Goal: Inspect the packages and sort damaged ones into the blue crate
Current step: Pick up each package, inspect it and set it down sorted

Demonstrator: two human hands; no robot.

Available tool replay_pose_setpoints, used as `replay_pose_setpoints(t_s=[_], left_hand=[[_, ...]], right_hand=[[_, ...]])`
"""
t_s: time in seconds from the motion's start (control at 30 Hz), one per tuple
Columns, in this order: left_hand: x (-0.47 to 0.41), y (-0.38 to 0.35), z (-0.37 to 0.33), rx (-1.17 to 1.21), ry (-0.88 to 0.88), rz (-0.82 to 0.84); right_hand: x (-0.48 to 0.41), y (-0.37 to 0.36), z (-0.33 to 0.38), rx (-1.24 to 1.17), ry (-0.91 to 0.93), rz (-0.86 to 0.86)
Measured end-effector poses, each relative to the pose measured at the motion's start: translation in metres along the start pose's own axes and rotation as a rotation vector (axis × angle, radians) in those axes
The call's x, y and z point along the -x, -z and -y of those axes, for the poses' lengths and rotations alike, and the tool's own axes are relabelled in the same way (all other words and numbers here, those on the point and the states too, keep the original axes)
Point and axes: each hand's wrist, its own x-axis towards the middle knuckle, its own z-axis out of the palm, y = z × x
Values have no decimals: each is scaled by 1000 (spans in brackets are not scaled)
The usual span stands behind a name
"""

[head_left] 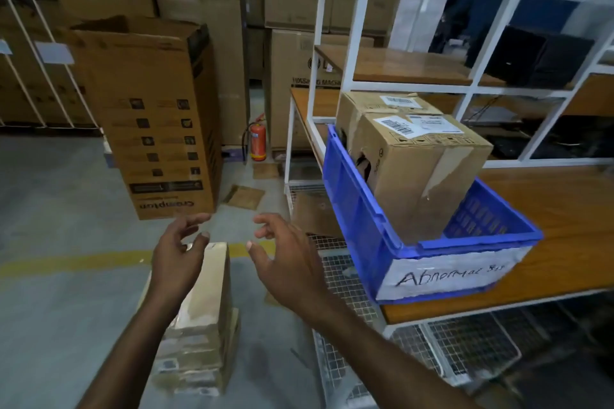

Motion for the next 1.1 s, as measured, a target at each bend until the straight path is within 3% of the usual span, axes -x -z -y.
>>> replay_pose_setpoints(t_s=[0.53,0.87,1.03,1.1], left_hand=[[-46,68,101,-84,124,-26],[-131,100,171,1,124,111],[-158,107,233,-40,131,98],[-158,113,261,-53,161,69]], right_hand=[[-39,-136,-6,-46,-65,158],[-67,-253,-2,36,-240,21],[-70,-308,-13,46,-384,-137],[-63,-329,-20,49,-418,-125]])
